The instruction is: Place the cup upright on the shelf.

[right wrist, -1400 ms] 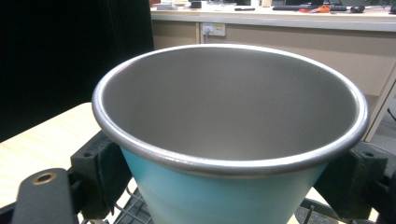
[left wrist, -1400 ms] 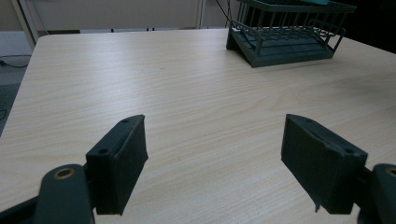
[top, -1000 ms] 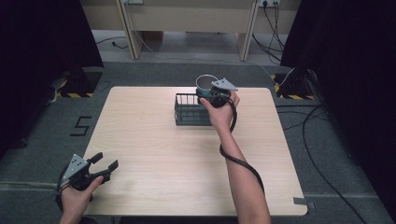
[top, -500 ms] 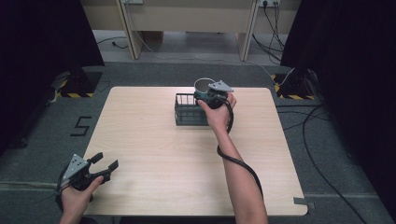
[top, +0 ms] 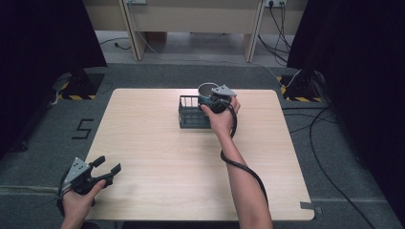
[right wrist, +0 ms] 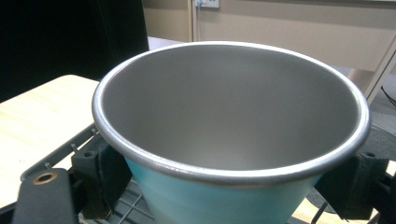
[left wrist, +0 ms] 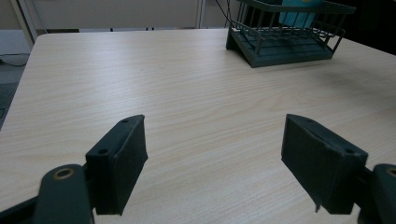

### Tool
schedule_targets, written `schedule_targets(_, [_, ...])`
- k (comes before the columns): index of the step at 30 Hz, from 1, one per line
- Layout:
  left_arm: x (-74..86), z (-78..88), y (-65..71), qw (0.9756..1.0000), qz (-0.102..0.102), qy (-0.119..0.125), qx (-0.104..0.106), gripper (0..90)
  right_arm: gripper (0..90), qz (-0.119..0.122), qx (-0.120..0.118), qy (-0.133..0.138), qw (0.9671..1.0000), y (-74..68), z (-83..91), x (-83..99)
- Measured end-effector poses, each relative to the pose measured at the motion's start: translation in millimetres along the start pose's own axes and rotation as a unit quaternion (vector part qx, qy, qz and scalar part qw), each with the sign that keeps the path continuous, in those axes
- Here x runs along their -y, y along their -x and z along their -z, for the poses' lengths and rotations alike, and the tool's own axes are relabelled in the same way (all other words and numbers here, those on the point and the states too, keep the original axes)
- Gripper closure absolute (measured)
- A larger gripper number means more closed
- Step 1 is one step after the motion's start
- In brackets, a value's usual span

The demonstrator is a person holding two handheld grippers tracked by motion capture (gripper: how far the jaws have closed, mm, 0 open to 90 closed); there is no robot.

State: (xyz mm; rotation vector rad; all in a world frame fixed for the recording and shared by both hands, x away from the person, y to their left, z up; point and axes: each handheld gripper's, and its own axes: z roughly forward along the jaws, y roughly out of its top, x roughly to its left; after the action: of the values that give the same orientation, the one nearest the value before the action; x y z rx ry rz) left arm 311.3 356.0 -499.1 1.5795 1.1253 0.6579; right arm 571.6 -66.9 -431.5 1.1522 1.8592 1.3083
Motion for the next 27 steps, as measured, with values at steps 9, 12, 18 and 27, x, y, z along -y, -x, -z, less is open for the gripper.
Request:
schedule_targets(9, [0.0,0.0,-0.1,1.0,0.0,0.0,0.0,21.8,16.1,0.003,0.002,-0.007,1.0,-1.0,-2.7,3.6])
schedule_targets(12, [0.0,0.0,0.1,1.0,0.0,0.001,0.0,21.8,16.1,0.002,0.003,-0.008,1.0,-1.2,-3.6,5.1])
schedule_targets(18, [0.0,0.1,0.0,1.0,0.001,0.001,0.0,21.8,16.1,0.004,0.004,-0.013,0.9999,-1.4,-5.4,7.9])
schedule_targets(27, [0.0,0.0,0.0,1.0,0.001,0.001,0.001,21.8,16.0,0.001,0.004,-0.015,0.9999,-1.3,-6.9,10.7])
